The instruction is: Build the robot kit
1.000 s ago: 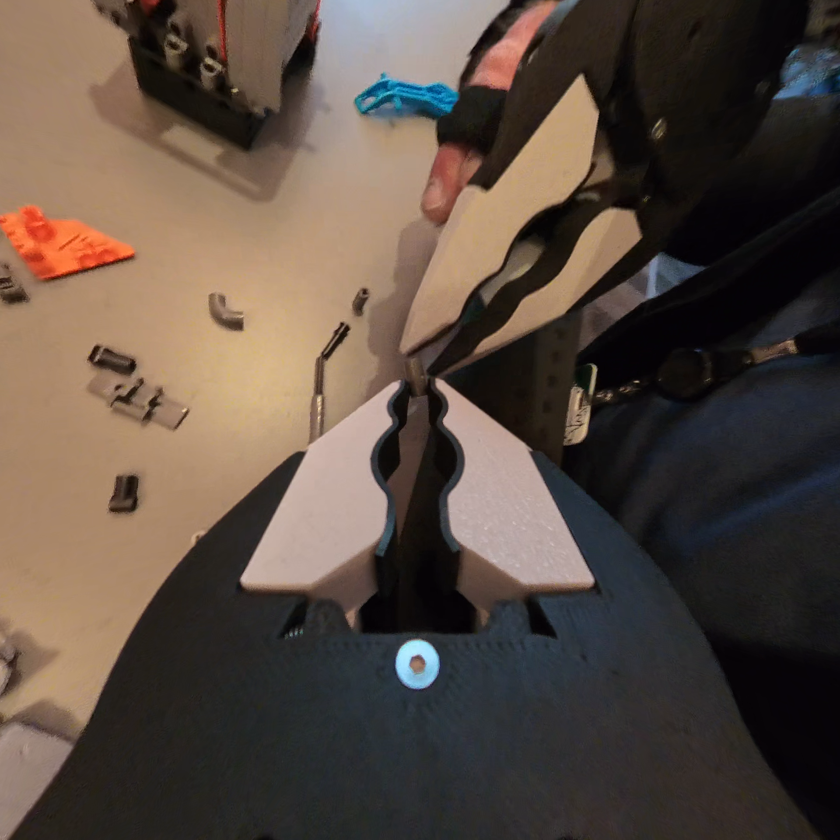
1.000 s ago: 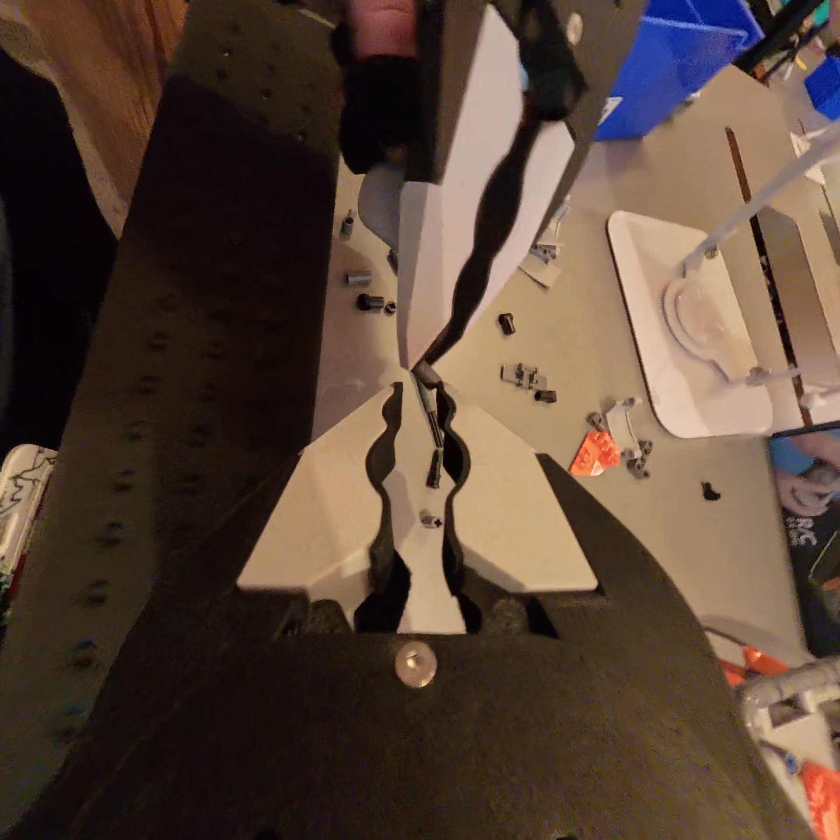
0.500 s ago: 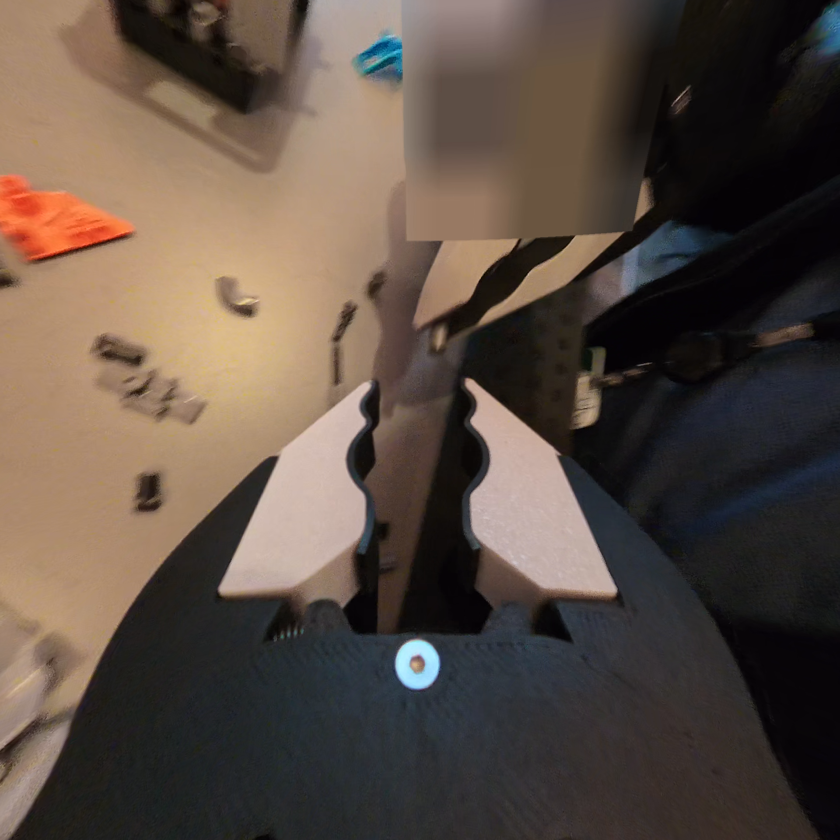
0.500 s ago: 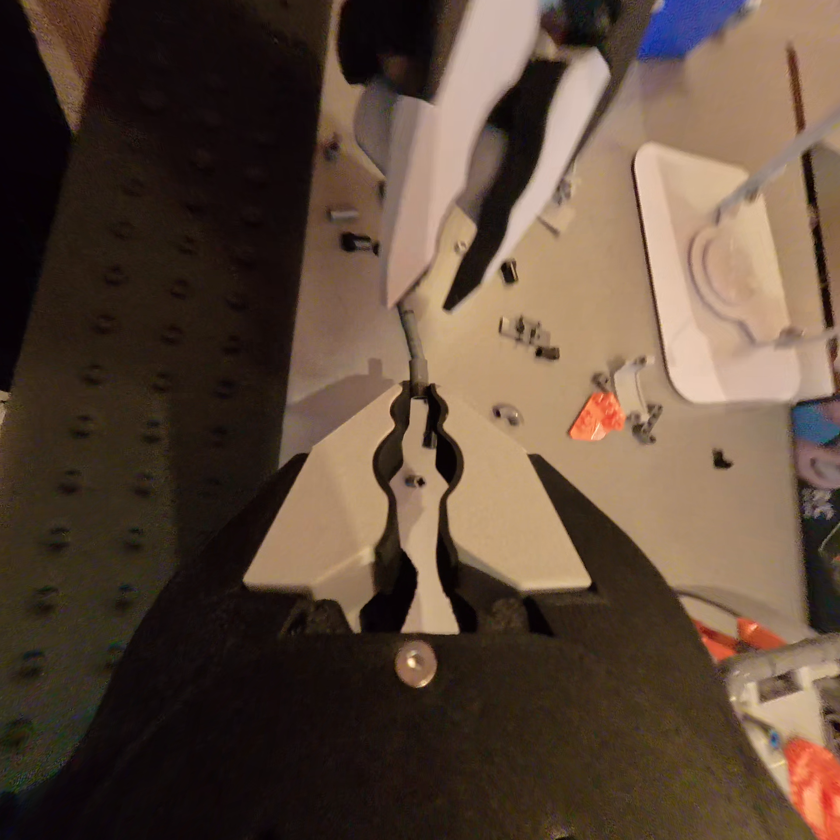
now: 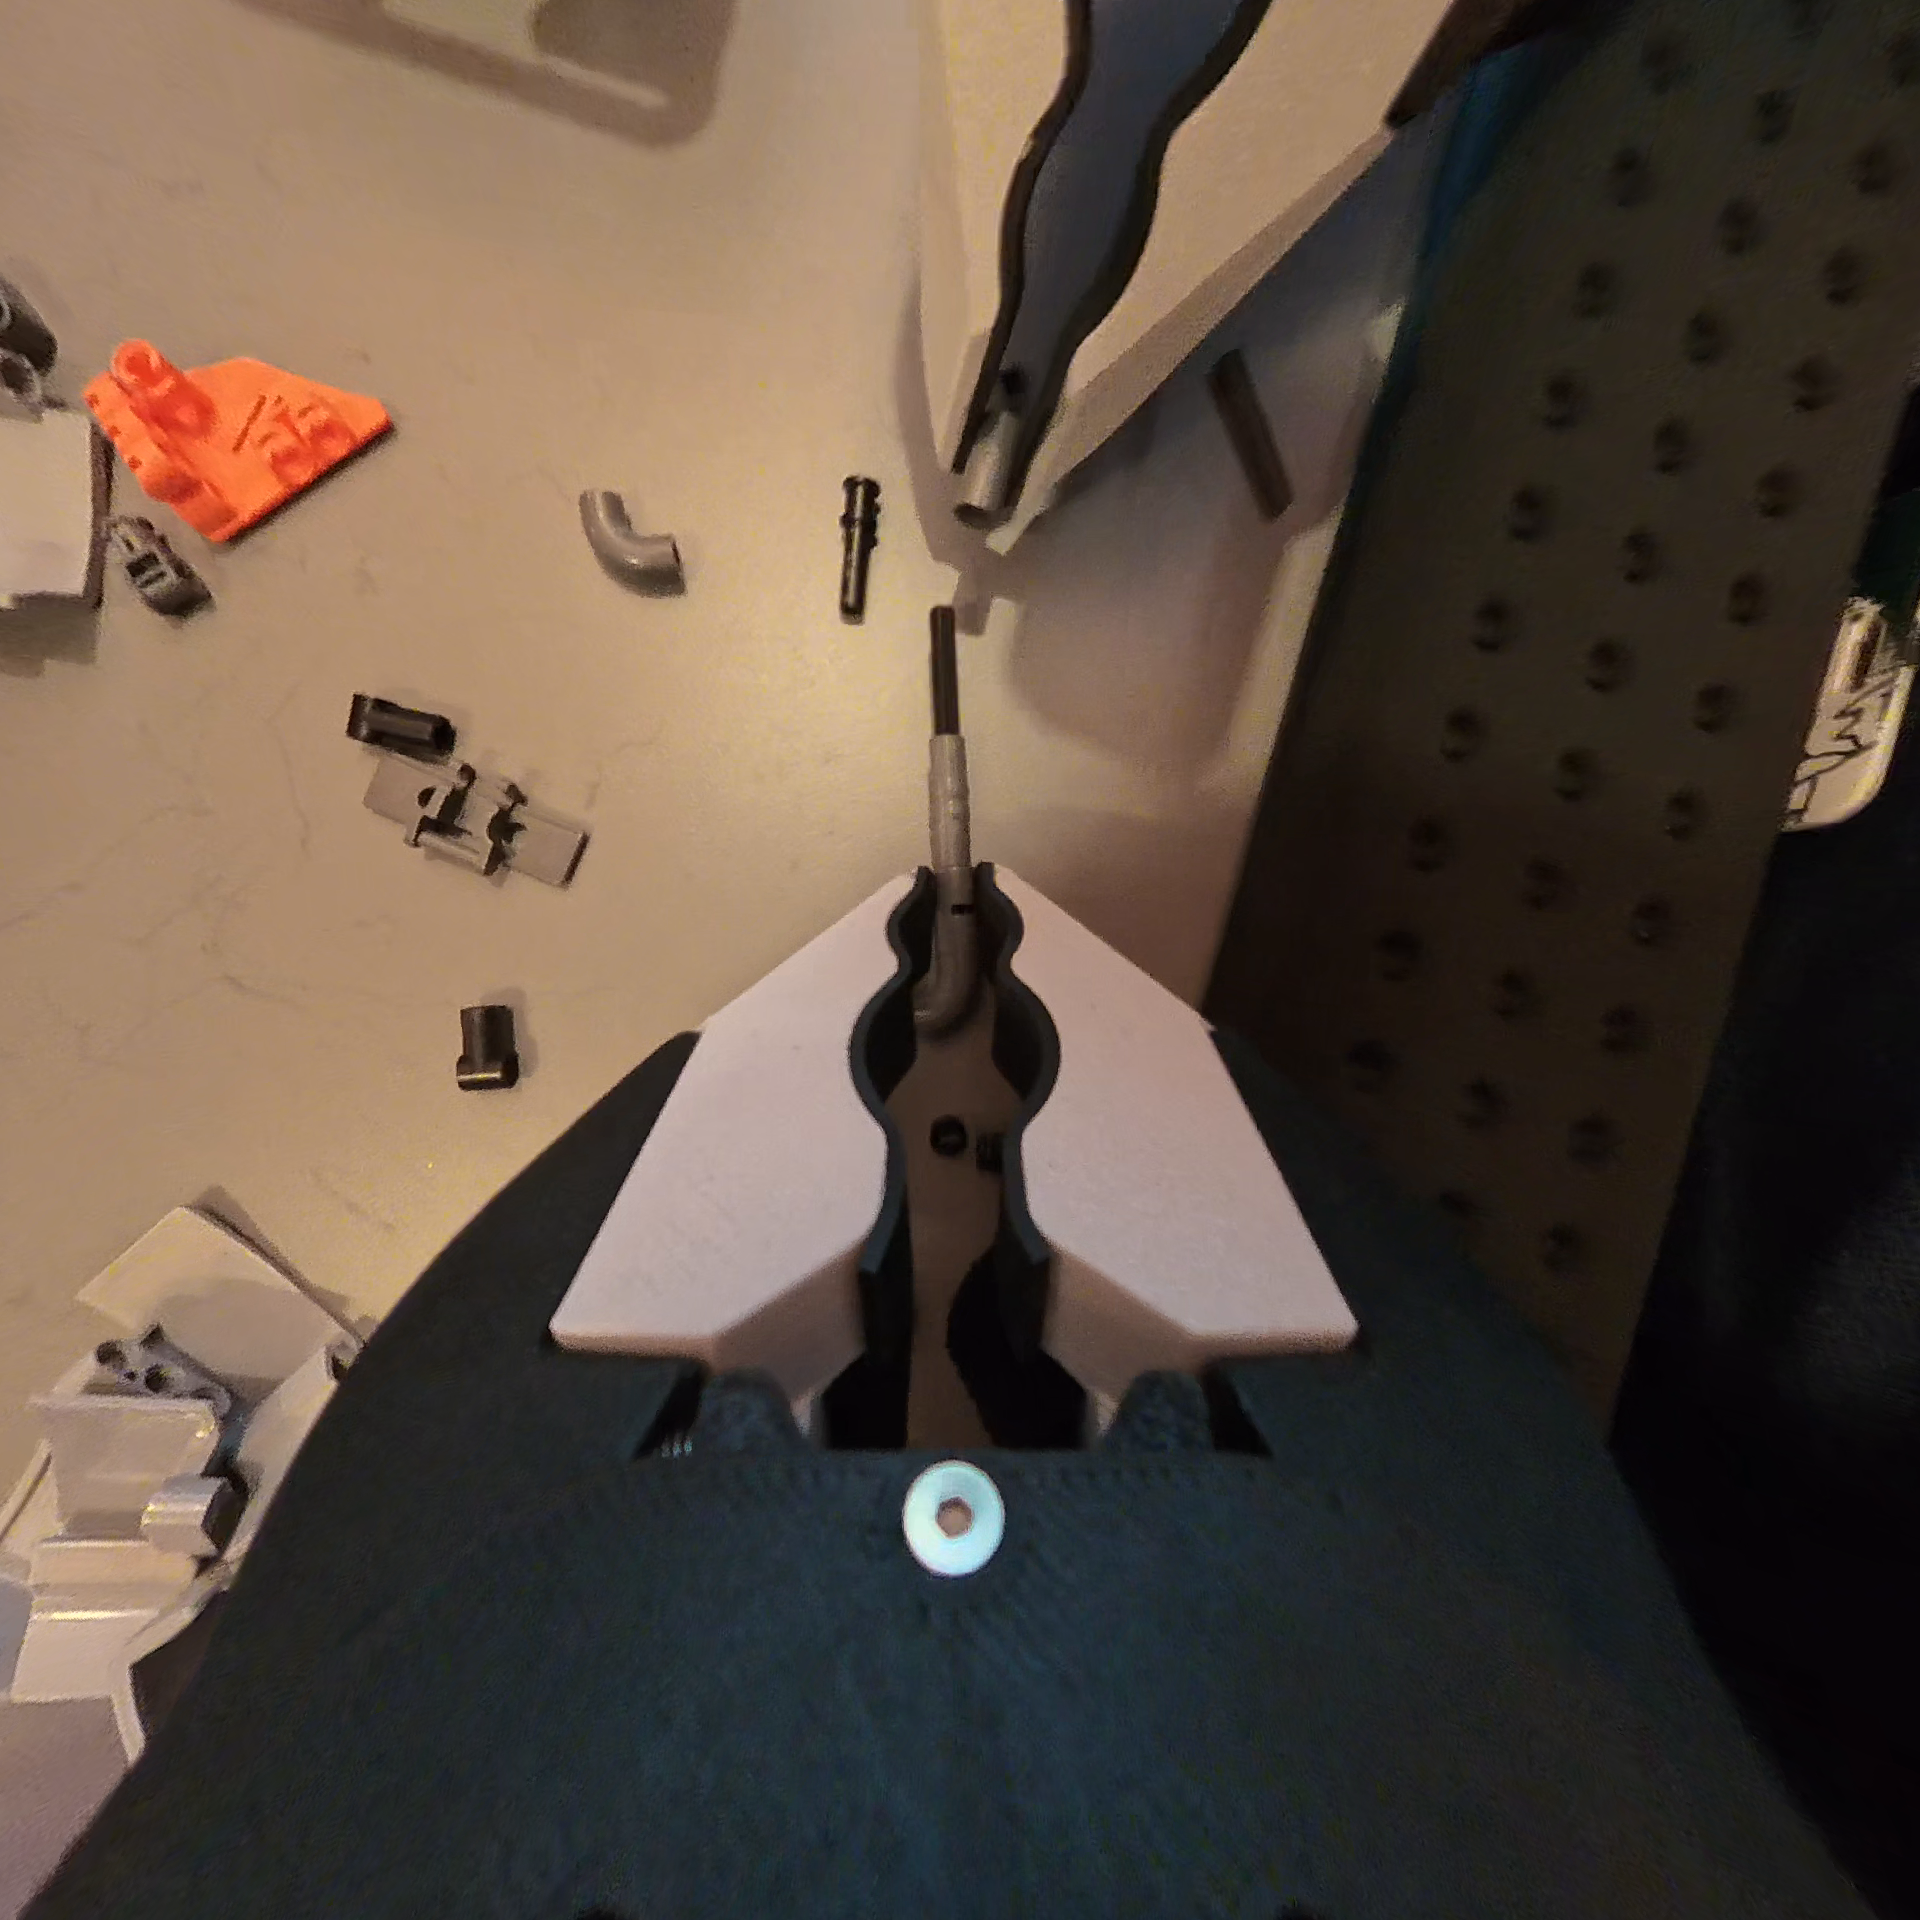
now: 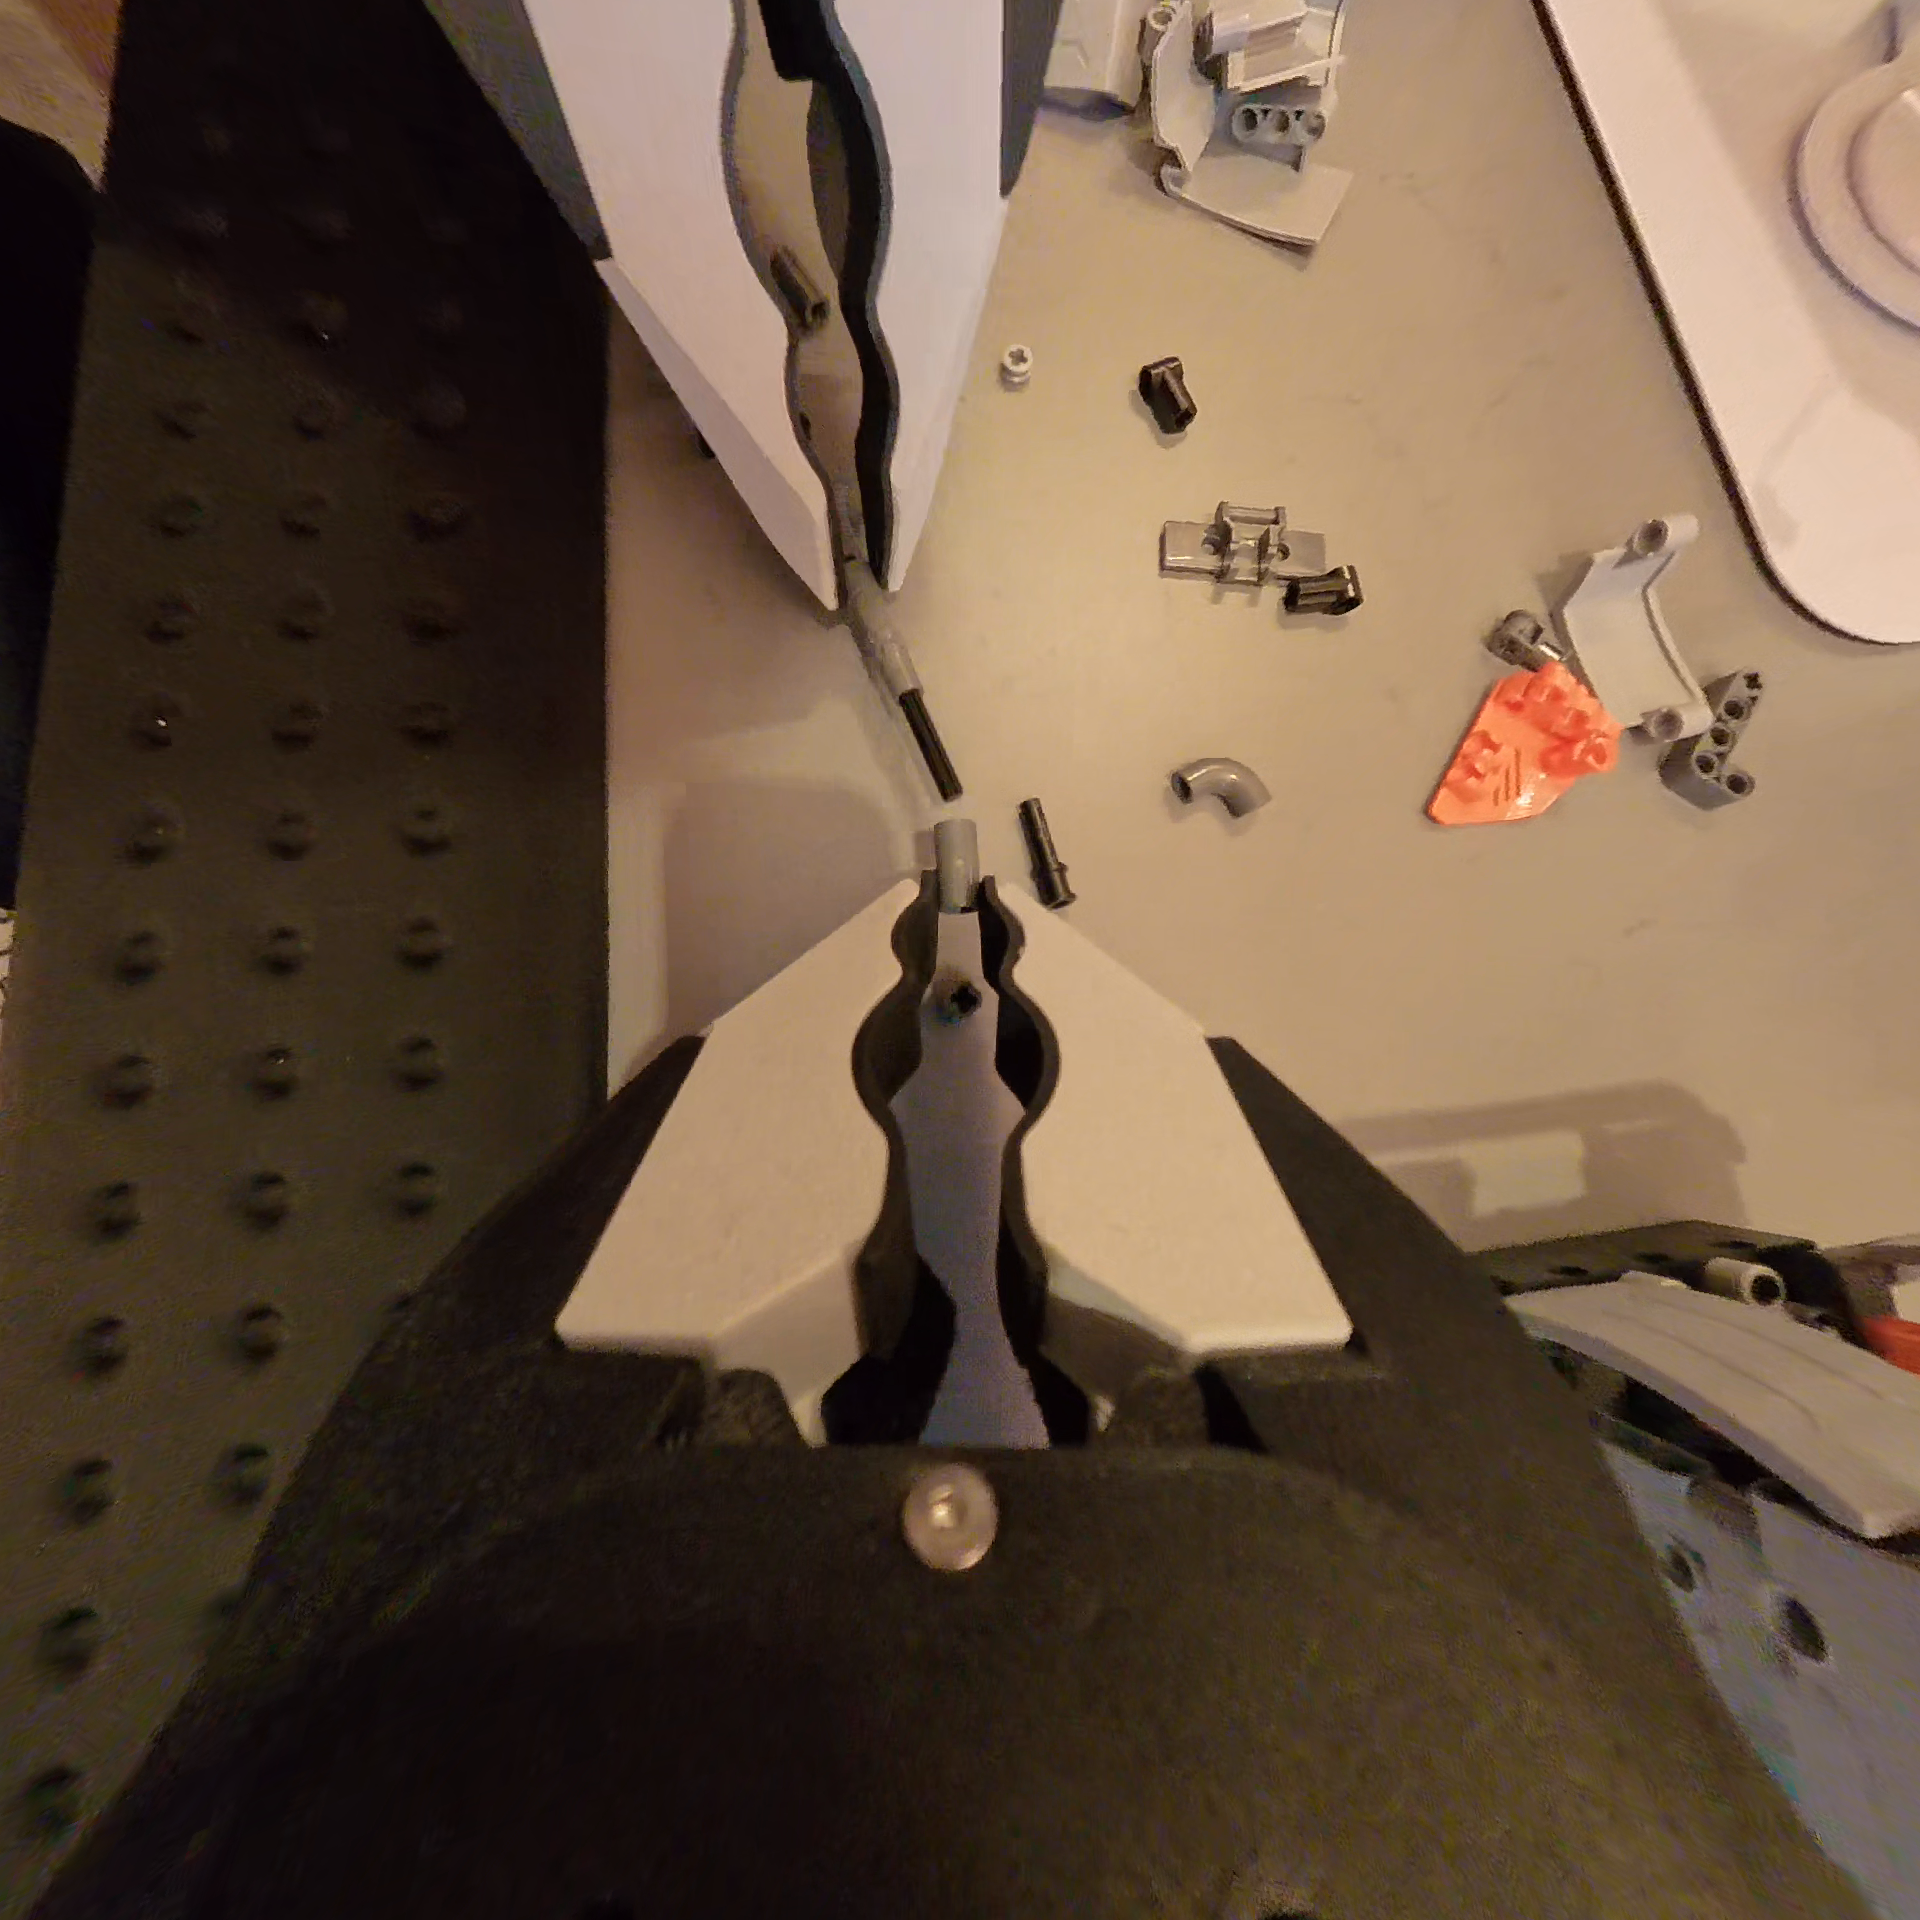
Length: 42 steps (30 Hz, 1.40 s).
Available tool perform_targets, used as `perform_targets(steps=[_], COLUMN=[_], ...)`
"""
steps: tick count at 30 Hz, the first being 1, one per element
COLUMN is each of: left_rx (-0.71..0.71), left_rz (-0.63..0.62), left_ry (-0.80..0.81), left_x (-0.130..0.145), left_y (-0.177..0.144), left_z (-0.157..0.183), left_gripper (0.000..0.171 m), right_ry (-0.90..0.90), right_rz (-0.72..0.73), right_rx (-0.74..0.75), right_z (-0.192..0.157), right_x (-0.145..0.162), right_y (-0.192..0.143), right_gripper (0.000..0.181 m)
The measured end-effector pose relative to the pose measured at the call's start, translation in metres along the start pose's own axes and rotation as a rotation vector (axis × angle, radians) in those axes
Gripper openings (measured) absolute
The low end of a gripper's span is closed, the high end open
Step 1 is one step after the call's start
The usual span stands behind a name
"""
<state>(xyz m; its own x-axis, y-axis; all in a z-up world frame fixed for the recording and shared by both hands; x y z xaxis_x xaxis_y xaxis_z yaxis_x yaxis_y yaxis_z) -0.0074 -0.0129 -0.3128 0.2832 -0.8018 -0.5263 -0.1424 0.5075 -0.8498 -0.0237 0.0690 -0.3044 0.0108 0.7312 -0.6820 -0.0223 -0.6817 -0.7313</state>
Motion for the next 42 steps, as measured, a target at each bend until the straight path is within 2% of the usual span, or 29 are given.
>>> perform_targets(steps=[6, 14, 23, 25, 28, 33, 39, 42], left_rx=[-0.008, -0.009, -0.028, -0.066, -0.048, -0.052, -0.060, -0.034], left_rz=[0.048, 0.059, 0.028, 0.006, 0.014, -0.008, -0.024, -0.025], left_ry=[0.045, 0.080, 0.221, 0.254, 0.214, 0.194, 0.210, 0.211], left_x=[-0.009, -0.012, -0.021, -0.019, -0.015, -0.002, 0.005, 0.007], left_y=[-0.008, -0.009, -0.011, -0.008, -0.007, -0.002, 0.002, 0.005], left_z=[0.005, 0.007, 0.016, 0.014, 0.013, 0.012, 0.010, 0.016], left_gripper=[0.006, 0.006, 0.005, 0.005, 0.005, 0.006, 0.006, 0.012], right_ry=[0.011, -0.025, -0.203, -0.178, -0.148, -0.059, 0.028, 0.073], right_rz=[0.050, 0.042, -0.073, -0.060, -0.049, -0.011, 0.002, 0.011], right_rx=[-0.056, -0.075, -0.114, -0.129, -0.131, -0.149, -0.105, -0.078], right_z=[-0.002, -0.005, -0.016, -0.015, -0.016, -0.015, -0.005, -0.001], right_x=[-0.002, -0.005, -0.011, -0.015, -0.015, -0.013, -0.002, 0.005], right_y=[-0.001, -0.001, 0.006, 0.008, 0.013, 0.010, -0.006, -0.016], right_gripper=[0.005, 0.005, 0.005, 0.005, 0.005, 0.022, 0.021, 0.019])
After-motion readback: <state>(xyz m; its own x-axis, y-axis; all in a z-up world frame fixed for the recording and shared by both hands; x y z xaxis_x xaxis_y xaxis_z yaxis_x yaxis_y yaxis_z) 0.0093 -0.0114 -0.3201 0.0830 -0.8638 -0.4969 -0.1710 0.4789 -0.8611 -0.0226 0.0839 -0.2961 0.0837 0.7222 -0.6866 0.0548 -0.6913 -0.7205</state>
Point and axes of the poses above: each gripper's, where its closed fingertips meet, y out along the fingers, x out of its underside, z = x × y across the jaws, the point moved 2 cm from there along -y, back along the fingers, and after that the axes turned 4 degrees about -x, right-handed, at the moved point
